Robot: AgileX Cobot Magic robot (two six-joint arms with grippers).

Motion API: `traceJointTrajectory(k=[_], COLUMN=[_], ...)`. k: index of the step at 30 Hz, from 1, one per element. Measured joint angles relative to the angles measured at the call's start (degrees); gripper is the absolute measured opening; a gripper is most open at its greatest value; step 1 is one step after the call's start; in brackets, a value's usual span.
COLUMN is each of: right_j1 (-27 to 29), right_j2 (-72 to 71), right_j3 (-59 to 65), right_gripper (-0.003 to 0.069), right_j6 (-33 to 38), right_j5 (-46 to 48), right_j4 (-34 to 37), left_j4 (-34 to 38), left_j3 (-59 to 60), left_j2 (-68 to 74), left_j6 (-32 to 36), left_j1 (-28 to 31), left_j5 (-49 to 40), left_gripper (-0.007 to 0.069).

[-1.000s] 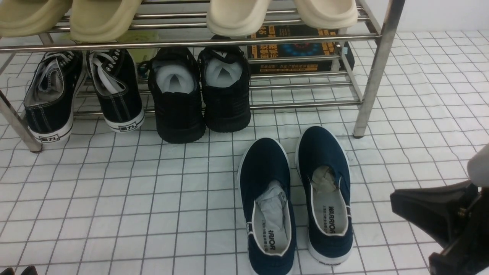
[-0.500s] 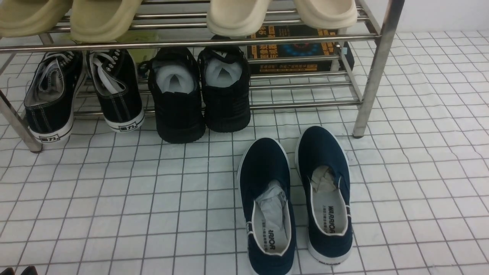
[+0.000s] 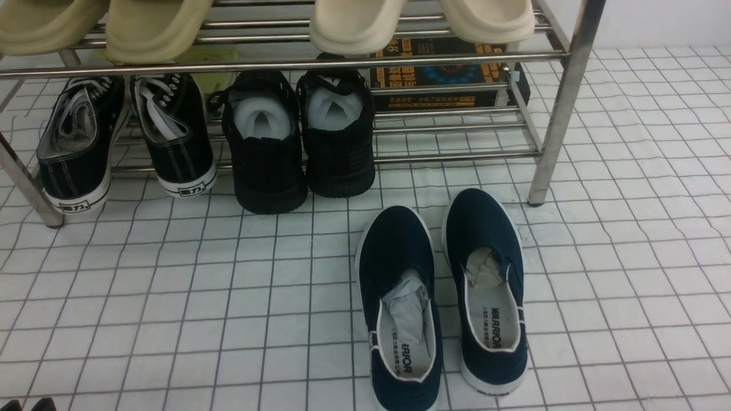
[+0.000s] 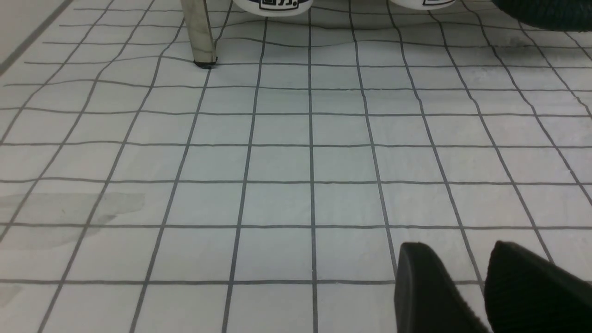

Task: Take the shoes off the shelf with your hand from the white checkered tablecloth.

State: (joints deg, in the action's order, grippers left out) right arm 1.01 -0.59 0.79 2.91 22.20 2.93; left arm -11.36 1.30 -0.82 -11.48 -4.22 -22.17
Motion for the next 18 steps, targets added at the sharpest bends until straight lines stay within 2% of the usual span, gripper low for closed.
traceJointTrajectory(k=[4,10,18], right_j1=[-0.2,-5.7,-6.3], right_j2=[0.0,0.0,0.0], right_j3=[0.0,0.0,0.0], right_gripper=[0.0013,0.0017,0.0023], right_j6=[0.0,0.0,0.0], right_j5=[0.0,0.1,0.2], right_j4=[0.0,-0.9,-1.3], left_j4=[0.0,0.0,0.0], left_j3=[0.0,0.0,0.0], left_j2=[0.0,0.0,0.0], left_j6=[0.0,0.0,0.0], left_j1=[0.0,0.0,0.0], left_j5=[0.0,0.0,0.0], left_gripper=[0.0240,0.0240,0.0240])
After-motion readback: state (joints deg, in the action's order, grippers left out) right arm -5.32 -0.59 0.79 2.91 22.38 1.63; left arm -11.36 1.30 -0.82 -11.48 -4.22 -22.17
